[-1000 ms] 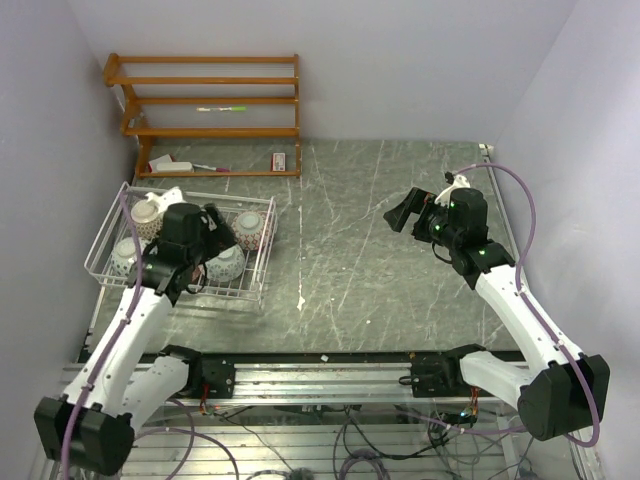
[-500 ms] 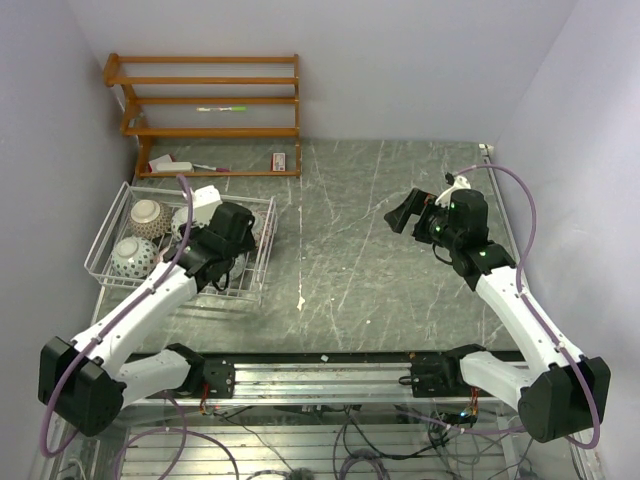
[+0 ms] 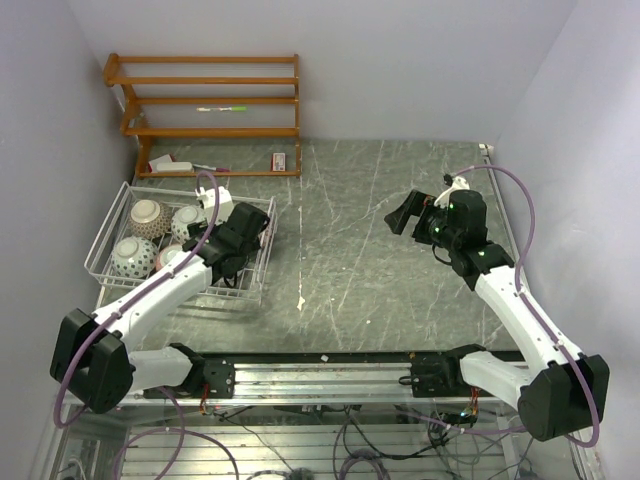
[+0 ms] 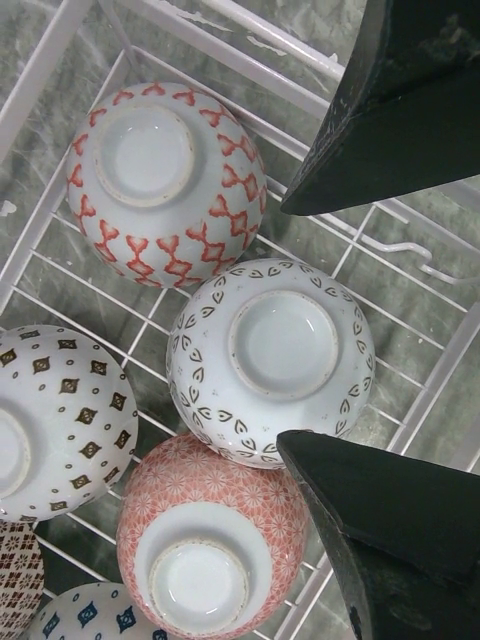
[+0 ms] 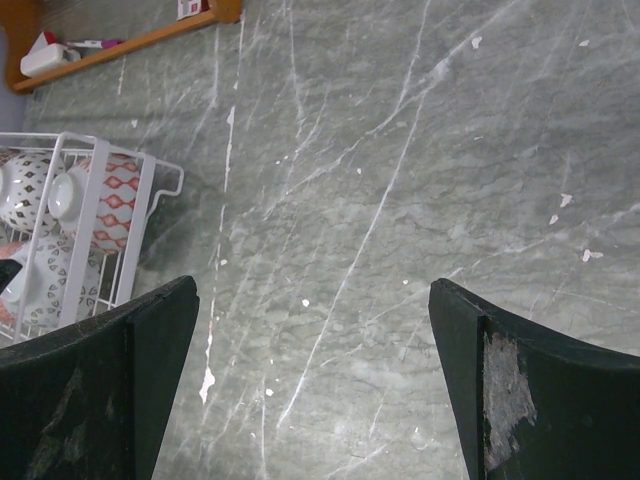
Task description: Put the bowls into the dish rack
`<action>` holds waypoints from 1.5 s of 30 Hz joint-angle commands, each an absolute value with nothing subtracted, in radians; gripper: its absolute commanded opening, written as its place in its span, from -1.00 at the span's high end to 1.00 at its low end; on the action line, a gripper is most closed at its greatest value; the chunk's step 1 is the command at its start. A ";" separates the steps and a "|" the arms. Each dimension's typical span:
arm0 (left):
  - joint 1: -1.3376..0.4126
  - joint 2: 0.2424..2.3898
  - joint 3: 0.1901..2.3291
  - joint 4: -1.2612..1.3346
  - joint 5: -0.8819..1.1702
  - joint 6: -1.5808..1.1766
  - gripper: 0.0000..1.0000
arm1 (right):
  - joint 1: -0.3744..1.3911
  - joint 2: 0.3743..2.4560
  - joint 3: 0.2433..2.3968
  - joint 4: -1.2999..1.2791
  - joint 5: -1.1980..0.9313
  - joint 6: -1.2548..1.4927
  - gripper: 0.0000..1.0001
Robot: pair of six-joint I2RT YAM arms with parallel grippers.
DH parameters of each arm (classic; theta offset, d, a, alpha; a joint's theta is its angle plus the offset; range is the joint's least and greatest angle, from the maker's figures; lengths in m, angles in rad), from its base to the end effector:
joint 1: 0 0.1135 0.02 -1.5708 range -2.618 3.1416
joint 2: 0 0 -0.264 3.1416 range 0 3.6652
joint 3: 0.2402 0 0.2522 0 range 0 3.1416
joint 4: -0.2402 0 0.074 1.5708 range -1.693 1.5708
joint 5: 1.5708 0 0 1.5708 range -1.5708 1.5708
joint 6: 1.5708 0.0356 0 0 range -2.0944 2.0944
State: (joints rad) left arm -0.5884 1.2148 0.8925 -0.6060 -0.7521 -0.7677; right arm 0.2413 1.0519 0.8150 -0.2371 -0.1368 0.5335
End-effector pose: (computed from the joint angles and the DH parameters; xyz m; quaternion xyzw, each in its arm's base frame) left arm 0.2125 -0.1126 0.2602 -0.1945 0.8686 0.0872 0.4473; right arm 0.2304 0.0617 0.2937 0.0887 0.8475 0.2505 0.4595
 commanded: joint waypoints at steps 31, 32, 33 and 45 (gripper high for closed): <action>-0.597 1.323 0.853 -0.557 -0.858 -0.794 -0.42 | 0.235 1.078 0.782 -0.201 -0.134 0.512 -1.00; -0.597 1.327 0.853 -0.558 -0.858 -0.794 -0.42 | 0.236 1.078 0.782 -0.201 -0.134 0.512 -1.00; -0.597 1.332 0.852 -0.557 -0.856 -0.794 -0.41 | 0.235 1.078 0.781 -0.201 -0.133 0.512 -1.00; -0.597 1.326 0.853 -0.565 -0.838 -0.795 -0.02 | 0.236 1.072 0.773 -0.197 -0.128 0.513 -1.00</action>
